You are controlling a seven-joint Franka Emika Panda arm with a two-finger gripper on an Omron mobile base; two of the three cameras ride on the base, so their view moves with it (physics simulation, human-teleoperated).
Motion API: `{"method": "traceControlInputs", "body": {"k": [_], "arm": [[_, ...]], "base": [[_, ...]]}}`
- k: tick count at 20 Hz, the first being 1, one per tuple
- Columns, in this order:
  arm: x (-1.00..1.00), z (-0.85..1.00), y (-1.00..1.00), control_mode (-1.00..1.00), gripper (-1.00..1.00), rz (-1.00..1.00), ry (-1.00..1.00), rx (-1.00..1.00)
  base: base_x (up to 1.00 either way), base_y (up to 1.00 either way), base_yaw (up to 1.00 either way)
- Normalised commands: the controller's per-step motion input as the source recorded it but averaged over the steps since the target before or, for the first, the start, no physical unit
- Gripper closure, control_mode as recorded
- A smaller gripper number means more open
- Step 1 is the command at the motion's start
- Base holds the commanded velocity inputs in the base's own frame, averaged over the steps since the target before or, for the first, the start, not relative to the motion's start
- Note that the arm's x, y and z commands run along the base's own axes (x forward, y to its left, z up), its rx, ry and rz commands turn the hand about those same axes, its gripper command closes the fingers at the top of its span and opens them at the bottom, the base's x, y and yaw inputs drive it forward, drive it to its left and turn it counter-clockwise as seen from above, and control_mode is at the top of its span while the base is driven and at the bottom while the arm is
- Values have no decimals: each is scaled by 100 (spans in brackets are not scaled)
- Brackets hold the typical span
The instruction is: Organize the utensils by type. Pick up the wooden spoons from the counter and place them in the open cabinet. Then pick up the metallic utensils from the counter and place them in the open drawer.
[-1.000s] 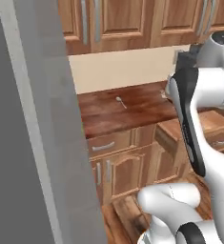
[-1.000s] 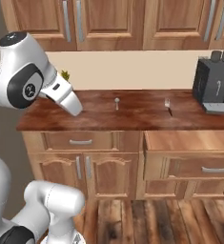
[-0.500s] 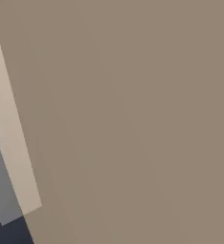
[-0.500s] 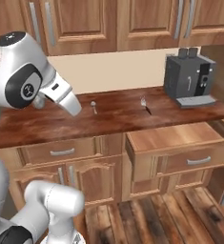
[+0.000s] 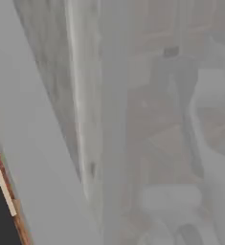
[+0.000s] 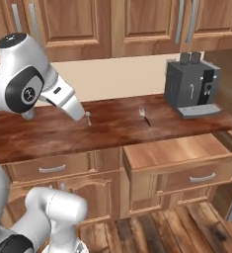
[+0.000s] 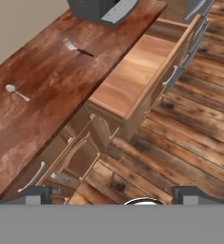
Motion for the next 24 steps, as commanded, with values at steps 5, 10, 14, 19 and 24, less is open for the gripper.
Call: {"method": "traceControlInputs", "body": {"k": [5,10,14,19,24], "arm": [[0,0,0,100,-100,0,0,0],[0,0,0,100,-100,0,0,0],[0,0,0,100,-100,0,0,0],[0,0,0,100,-100,0,0,0],[0,0,0,100,-100,0,0,0]], "base": [[50,-42,-31],[73,5,-19],[80,20,-24],[73,15,-29],[32,6,-29]]}}
